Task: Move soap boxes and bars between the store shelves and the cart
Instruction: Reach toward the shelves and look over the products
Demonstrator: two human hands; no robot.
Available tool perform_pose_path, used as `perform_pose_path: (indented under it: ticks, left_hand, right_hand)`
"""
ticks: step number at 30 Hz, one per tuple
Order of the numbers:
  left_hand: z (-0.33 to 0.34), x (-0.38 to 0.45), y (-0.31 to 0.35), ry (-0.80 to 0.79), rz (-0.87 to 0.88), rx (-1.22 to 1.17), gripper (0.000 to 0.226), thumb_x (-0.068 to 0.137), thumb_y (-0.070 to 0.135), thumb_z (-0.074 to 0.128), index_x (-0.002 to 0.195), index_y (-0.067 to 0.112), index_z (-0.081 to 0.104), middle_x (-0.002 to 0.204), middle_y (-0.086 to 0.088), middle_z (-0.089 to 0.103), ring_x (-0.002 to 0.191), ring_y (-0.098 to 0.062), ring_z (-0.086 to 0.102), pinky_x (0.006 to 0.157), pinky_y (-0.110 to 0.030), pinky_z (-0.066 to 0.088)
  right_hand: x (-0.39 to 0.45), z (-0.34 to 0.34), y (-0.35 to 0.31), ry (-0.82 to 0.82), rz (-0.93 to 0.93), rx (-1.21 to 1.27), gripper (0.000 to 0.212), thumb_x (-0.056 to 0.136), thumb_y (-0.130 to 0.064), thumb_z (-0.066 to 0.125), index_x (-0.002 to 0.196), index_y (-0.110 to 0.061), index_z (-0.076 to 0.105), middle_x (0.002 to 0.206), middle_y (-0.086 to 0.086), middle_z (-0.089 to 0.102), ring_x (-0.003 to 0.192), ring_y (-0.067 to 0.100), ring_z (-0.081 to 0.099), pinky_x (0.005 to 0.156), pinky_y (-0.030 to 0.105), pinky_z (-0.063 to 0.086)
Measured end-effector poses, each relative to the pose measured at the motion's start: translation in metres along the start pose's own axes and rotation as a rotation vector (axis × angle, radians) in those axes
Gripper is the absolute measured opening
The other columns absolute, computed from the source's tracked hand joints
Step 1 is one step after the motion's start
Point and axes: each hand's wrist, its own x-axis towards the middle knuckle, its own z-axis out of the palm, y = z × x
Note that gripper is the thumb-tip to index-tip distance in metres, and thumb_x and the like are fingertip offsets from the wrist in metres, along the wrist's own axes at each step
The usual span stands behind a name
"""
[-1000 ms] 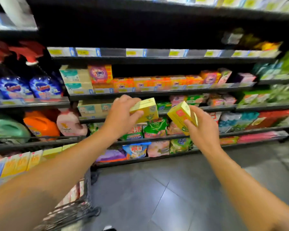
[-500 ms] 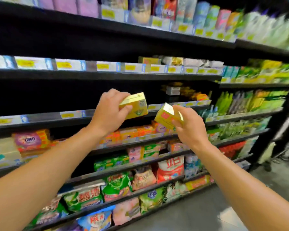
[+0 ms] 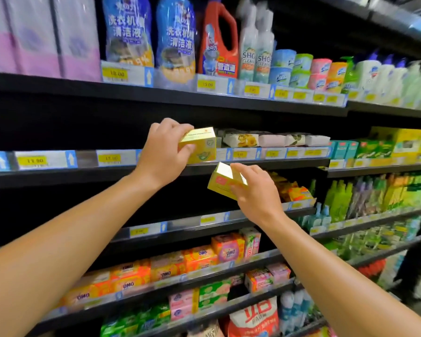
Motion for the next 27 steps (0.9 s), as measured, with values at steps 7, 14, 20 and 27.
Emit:
perform_pose_path:
  ticks: [7, 14, 20, 27]
  left_hand:
    - [0.042, 0.052, 0.011, 0.016, 0.036, 0.105, 0.039, 0.092, 0.024, 0.065, 0.129, 0.014, 0.059, 0.112, -0.005, 0.051, 0.101, -0.015, 0.034, 0.087, -0.024, 0.029]
    - [0.075, 0.081, 0.008, -0.109, -0.099, 0.223, 0.041, 0.093, 0.028, 0.064, 0.132, 0.016, 0.059, 0.121, -0.01, 0.053, 0.113, -0.03, 0.043, 0.095, -0.035, 0.036]
    - [0.095, 0.087, 0.006, -0.255, -0.224, 0.279, 0.043, 0.092, 0.031, 0.065, 0.134, 0.024, 0.058, 0.123, -0.011, 0.051, 0.121, -0.035, 0.043, 0.102, -0.041, 0.04]
    - [0.106, 0.082, -0.001, -0.218, -0.327, 0.274, 0.031, 0.09, 0.033, 0.066, 0.121, 0.03, 0.068, 0.132, -0.004, 0.051, 0.127, -0.031, 0.039, 0.109, -0.038, 0.036]
  right_hand:
    - [0.043, 0.009, 0.033, -0.026, -0.091, 0.095, 0.048, 0.096, -0.018, 0.063, 0.141, -0.029, 0.051, 0.126, -0.008, 0.055, 0.123, 0.016, 0.043, 0.094, 0.024, 0.035]
    - [0.067, 0.015, 0.072, -0.115, -0.229, 0.131, 0.05, 0.096, -0.019, 0.063, 0.142, -0.031, 0.049, 0.13, -0.009, 0.055, 0.124, 0.012, 0.042, 0.101, 0.024, 0.033]
    - [0.08, 0.025, 0.093, -0.144, -0.312, 0.177, 0.052, 0.094, -0.016, 0.065, 0.141, -0.03, 0.051, 0.127, -0.008, 0.056, 0.122, 0.014, 0.044, 0.1, 0.025, 0.034]
    - [0.087, 0.034, 0.109, -0.146, -0.36, 0.265, 0.051, 0.092, -0.017, 0.067, 0.14, -0.028, 0.053, 0.124, -0.009, 0.057, 0.119, 0.014, 0.046, 0.101, 0.027, 0.037]
